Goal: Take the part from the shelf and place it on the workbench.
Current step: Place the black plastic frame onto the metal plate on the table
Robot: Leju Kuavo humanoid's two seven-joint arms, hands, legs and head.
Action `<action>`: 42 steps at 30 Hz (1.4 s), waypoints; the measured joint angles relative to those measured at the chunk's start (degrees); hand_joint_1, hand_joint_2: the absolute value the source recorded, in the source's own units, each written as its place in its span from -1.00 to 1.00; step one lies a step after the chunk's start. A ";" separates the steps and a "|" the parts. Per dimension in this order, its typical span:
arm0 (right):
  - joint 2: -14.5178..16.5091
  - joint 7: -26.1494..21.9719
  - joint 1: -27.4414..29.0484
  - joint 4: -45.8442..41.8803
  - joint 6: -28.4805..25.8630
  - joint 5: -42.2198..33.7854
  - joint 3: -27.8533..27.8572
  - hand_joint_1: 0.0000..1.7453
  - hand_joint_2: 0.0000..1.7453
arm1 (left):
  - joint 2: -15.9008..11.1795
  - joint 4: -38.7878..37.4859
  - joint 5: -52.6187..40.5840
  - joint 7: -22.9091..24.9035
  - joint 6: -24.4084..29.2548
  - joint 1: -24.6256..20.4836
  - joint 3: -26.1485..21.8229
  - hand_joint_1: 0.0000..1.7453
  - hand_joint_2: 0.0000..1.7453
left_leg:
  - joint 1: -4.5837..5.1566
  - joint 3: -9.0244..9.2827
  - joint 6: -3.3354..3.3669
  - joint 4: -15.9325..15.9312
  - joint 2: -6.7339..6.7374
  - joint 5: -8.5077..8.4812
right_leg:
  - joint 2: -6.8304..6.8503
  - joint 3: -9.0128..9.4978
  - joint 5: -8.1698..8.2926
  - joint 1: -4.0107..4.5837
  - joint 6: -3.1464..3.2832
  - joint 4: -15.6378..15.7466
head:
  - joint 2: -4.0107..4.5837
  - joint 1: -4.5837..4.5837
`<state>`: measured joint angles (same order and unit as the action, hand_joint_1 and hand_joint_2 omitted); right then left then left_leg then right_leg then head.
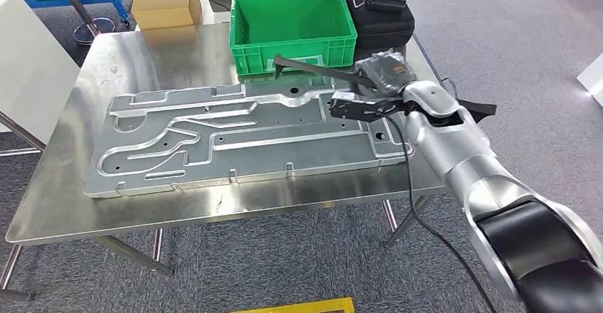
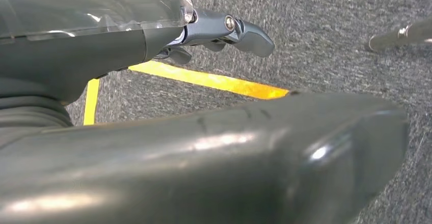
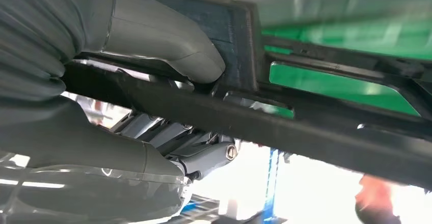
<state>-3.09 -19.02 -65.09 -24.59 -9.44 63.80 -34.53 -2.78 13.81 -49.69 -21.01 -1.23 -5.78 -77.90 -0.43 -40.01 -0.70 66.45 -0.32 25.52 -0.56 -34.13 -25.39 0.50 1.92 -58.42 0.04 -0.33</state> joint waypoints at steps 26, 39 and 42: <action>6.89 -0.84 6.11 7.22 -4.07 -0.11 -10.63 -1.00 -1.00 | 1.41 -0.45 -3.67 -0.20 -1.27 0.35 3.00 -1.00 -1.00 | -0.25 1.60 -0.63 0.83 0.02 4.24 | 0.32 -0.93 1.70 -0.95 -0.35 0.96 | 0.00 0.31; 3.15 -20.64 16.08 -10.12 -14.73 -32.93 8.09 -1.00 -1.00 | 1.33 -0.65 -4.22 -0.32 -2.07 0.55 3.85 -1.00 -1.00 | -0.67 5.54 1.14 -7.97 -0.23 -0.95 | 0.21 -1.94 -0.56 -0.96 -3.08 -2.09 | 0.00 0.39; -1.23 -20.40 20.61 -21.97 -21.01 -34.05 13.21 -1.00 -1.00 | 1.33 -0.65 -3.61 -0.87 -2.36 0.62 3.84 -1.00 -1.00 | -0.57 5.54 1.90 -8.05 -0.30 -0.94 | 0.25 -6.60 -5.57 -1.09 -3.68 -12.00 | 0.00 0.40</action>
<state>-4.32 -39.42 -44.49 -46.56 -30.44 29.75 -21.33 -1.44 13.16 -53.30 -21.88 -3.59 -5.16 -74.06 -1.00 -34.46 1.20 58.40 -0.62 24.58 -0.31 -40.73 -30.96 -0.59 -1.76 -70.42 0.04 0.07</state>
